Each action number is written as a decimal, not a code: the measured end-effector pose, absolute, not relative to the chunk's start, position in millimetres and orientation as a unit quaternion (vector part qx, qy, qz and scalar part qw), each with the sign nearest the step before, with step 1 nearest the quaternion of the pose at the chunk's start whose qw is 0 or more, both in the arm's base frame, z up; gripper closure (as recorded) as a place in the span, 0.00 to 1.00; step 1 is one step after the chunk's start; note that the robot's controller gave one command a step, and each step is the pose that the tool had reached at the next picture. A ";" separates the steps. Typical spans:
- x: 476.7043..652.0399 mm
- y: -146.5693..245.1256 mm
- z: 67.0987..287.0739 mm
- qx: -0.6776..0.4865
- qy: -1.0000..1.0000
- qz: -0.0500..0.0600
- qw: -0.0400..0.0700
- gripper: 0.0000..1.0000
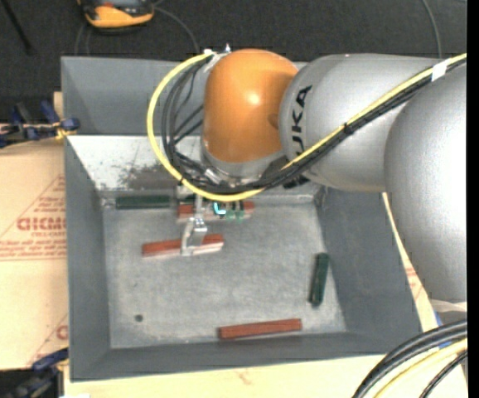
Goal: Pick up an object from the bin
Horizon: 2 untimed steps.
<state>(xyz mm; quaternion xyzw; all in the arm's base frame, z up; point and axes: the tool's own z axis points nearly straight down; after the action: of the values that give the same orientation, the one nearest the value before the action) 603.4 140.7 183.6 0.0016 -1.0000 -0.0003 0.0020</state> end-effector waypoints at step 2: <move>599.4 137.6 80.5 0.006 -1.000 -0.002 -0.001 1.00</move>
Offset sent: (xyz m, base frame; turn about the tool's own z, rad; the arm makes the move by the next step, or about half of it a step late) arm -0.0086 -0.0047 -0.1136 -0.0086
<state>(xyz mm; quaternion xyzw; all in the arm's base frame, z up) 599.4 137.6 80.5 0.0055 -1.0000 -0.0022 -0.0011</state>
